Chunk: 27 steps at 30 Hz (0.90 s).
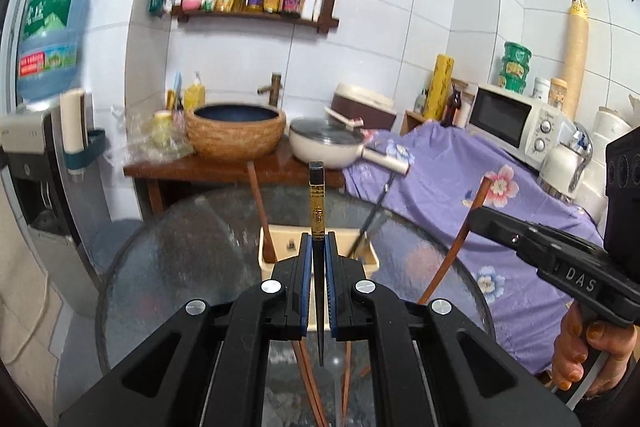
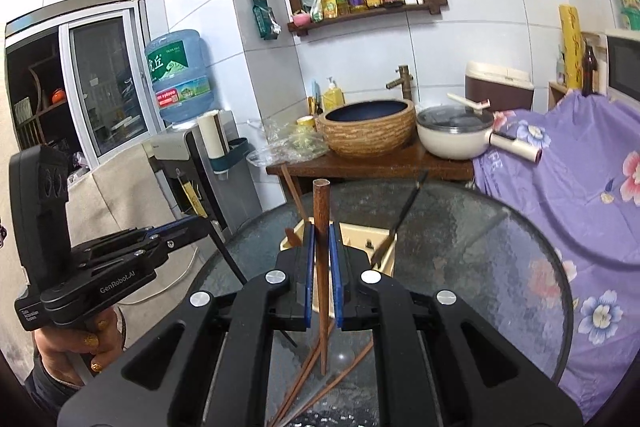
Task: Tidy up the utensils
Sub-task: 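Lift both held chopsticks up and over the cream basket, then lower both chopsticks into the cream basket and open both tools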
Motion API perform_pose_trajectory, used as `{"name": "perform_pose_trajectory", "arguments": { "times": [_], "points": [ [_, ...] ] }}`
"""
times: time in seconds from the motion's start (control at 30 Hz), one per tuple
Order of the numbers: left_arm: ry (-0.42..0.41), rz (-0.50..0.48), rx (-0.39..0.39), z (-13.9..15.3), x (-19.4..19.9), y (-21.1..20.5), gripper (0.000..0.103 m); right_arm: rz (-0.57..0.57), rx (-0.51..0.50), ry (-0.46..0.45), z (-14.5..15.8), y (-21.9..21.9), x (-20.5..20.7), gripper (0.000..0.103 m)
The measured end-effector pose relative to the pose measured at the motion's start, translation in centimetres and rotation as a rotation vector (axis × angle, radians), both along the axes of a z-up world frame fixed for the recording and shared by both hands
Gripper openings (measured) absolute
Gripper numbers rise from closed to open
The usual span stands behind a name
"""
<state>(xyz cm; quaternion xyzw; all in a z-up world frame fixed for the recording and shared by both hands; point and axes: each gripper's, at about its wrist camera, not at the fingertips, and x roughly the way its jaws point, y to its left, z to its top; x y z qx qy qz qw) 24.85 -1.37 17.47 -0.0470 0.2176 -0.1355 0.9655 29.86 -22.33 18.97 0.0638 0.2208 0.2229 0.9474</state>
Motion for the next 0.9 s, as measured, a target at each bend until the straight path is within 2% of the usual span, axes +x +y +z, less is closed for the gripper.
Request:
{"name": "perform_pose_trajectory", "arguments": {
  "times": [0.3,0.5,0.63,0.9],
  "points": [
    [-0.074,0.070,-0.037,5.5,2.8,0.3,0.006,-0.050,0.012,-0.074,5.8,0.7,2.4,0.008],
    [-0.092,0.138,-0.076,6.3,5.5,0.3,0.006,-0.133,-0.010,-0.172,7.7,1.5,4.0,0.008],
    [-0.096,0.174,-0.098,5.6,7.1,0.5,0.006,-0.178,-0.027,-0.212,7.1,2.3,5.3,0.008],
    [-0.039,0.178,-0.096,1.1,8.6,-0.1,0.006,-0.192,0.003,-0.076,1.5,2.4,8.7,0.008]
  ]
}}
